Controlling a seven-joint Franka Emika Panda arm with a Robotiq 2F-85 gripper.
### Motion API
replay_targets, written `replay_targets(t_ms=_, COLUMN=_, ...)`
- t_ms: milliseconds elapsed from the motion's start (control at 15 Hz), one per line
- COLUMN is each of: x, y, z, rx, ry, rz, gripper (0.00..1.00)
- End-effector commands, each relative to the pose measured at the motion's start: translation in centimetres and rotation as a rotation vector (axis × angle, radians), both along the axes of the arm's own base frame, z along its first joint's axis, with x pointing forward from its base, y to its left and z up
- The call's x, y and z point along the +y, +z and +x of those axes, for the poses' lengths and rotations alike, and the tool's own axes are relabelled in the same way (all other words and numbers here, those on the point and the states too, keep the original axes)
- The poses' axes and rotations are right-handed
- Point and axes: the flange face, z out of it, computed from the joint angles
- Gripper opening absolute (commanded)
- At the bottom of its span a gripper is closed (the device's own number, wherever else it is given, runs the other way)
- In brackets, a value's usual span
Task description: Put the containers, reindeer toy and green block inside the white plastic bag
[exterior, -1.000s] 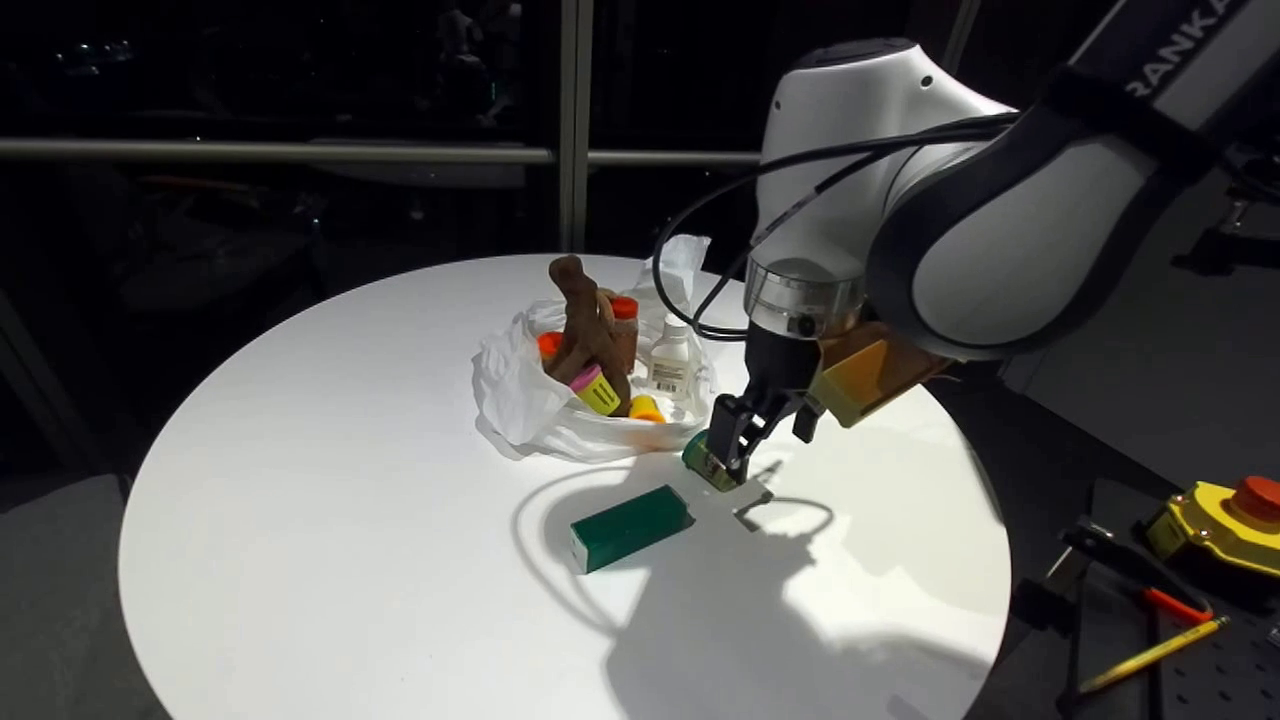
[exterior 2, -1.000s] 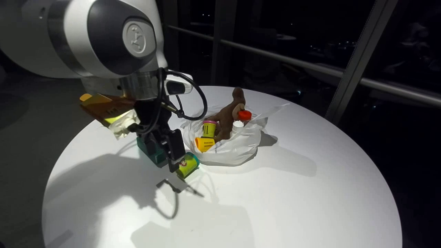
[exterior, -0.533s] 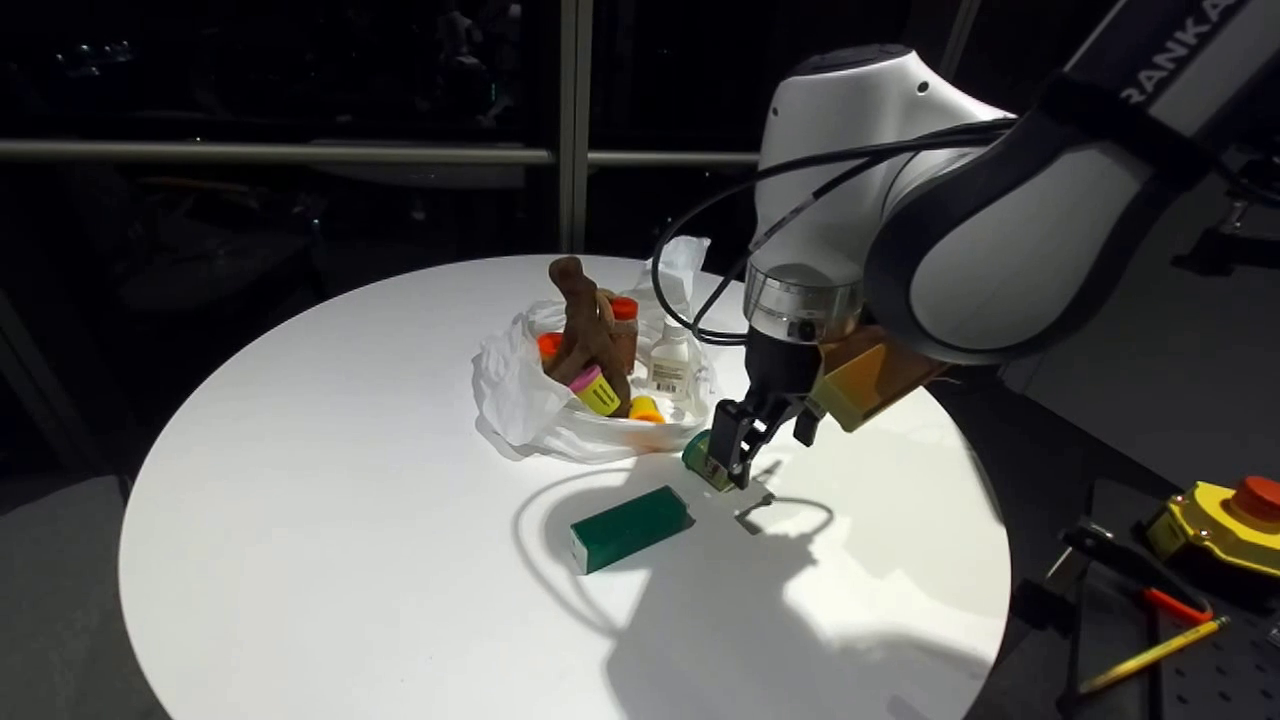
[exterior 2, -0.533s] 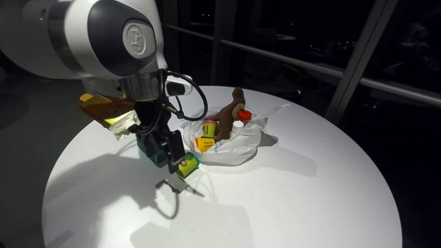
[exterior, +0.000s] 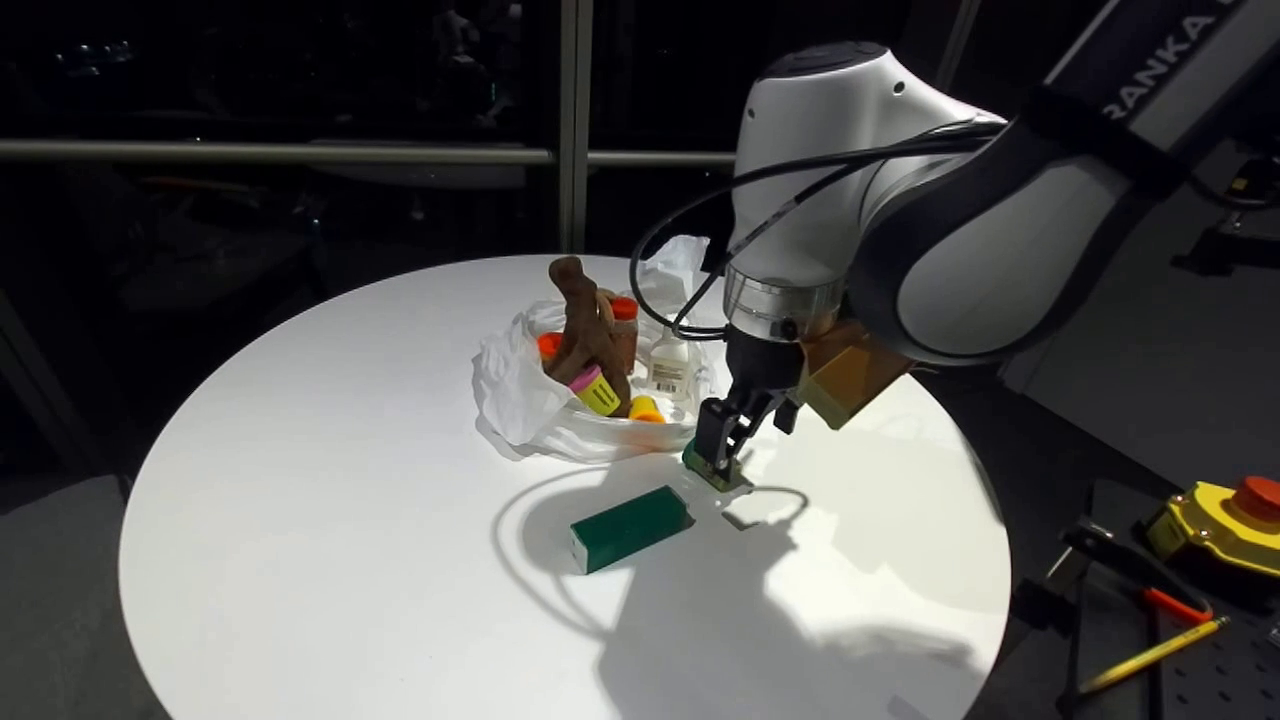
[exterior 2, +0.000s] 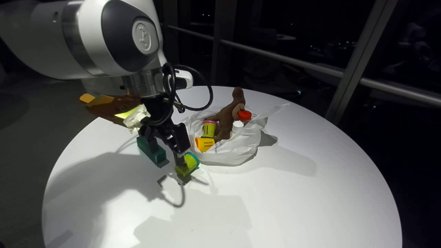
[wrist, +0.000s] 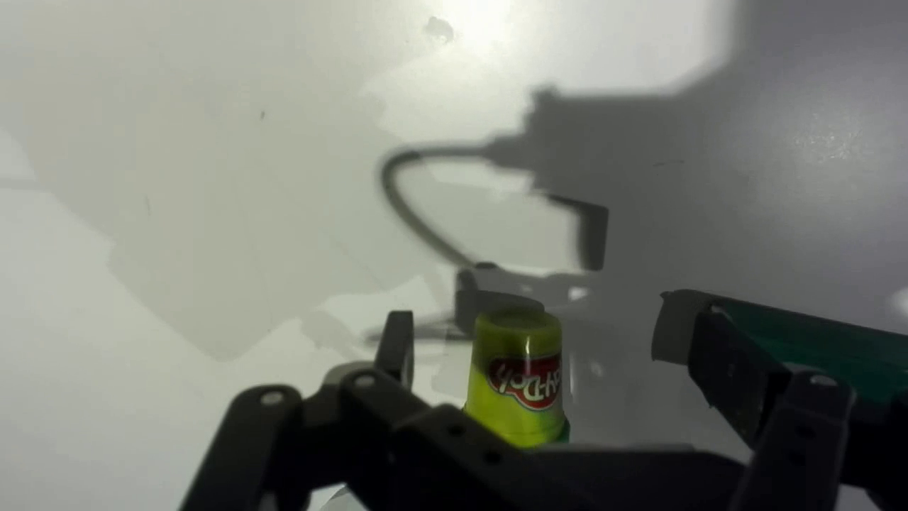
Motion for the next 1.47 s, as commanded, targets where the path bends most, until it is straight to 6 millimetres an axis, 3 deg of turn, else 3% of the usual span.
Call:
replay_targets(t_ms=0, x=0.5, y=-0.6, z=1.5, rx=-0.017, ry=0.012, rz=-0.026, gripper=1.0)
replay_targets(t_ms=933, x=-0.5, y=-5.7, z=5.3, rx=0.015, ry=-0.006, rz=-0.069, gripper=1.0)
replay_targets(t_ms=1000, x=-0.6, y=-5.8, z=5.5, rx=0.013, ry=-0.008, rz=-0.071, gripper=0.75)
replay_targets(t_ms=1067, x=-0.7, y=-6.0, z=5.7, rx=0.009, ry=-0.012, rz=-0.076, gripper=0.73)
replay_targets(t_ms=1400, x=-1.6, y=-6.4, z=6.3, rx=0.005, ry=-0.025, rz=-0.099, gripper=0.35)
